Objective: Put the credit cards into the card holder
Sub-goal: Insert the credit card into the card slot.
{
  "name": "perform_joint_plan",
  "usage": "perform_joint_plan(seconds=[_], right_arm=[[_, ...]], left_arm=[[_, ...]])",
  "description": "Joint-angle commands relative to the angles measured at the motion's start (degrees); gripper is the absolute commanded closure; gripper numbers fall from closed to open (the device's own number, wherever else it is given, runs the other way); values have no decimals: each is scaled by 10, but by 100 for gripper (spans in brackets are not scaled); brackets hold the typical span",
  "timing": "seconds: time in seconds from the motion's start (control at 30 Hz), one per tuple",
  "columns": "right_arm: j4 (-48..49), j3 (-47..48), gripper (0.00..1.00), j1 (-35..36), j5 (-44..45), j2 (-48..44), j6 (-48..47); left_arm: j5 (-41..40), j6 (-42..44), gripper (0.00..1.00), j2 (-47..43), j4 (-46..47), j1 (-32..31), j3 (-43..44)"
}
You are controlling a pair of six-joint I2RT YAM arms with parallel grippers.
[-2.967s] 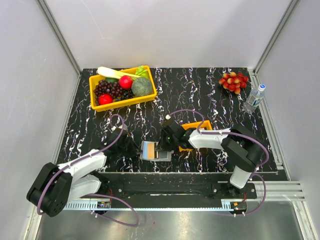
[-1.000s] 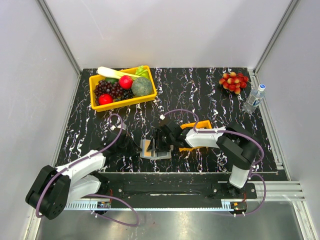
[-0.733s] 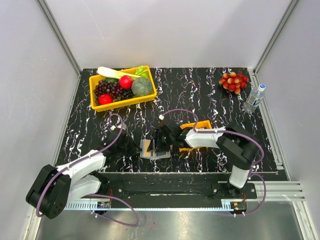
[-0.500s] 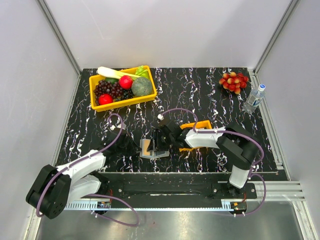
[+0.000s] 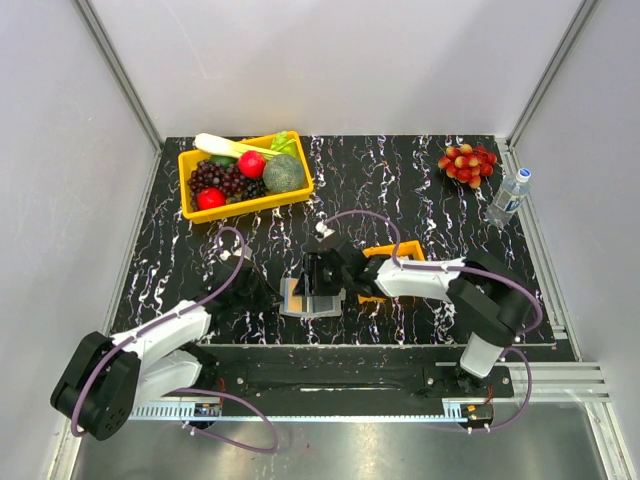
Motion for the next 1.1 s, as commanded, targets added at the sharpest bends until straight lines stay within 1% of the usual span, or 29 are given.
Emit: perform_joint_plan(seconds=[0.0,0.13,0.2,0.23,0.4,0.5,0.57,0.63,0.87,0.97,1.07], right_arm=[[2,-2,43,5,55,-78,-29],[-46,-1,43,5,93,-110,-30],[-78,-1,43,4,130,-121,-16],[-87,-5,43,3,134,-123,-9],[-107,-16,43,-1,148,-132,6],[-119,-16,45,-1,149,-131,-5],[-134,-15,47,-1,152,-133,-13],[-145,-14,47,-1,161,-139,-17],[-179,-8,43,-1,177,-160,-11],[-187,-14,42,-1,173,-158,6],[-187,-21,41,-1,164,-149,23]], left_arm=[[2,11,100,-20,-6,-3,2],[5,13,100,-23,-12,-3,7],[4,15,100,-25,-15,-3,10],[4,16,100,-25,-17,-3,11],[6,21,100,-30,-24,-3,15],[3,34,100,-34,-40,-3,25],[-3,43,100,-38,-61,-3,39],[-15,52,100,-42,-89,-3,53],[-35,78,100,-85,-168,-3,110],[-18,92,100,-82,-184,-3,134],[6,99,100,-67,-180,-3,147]])
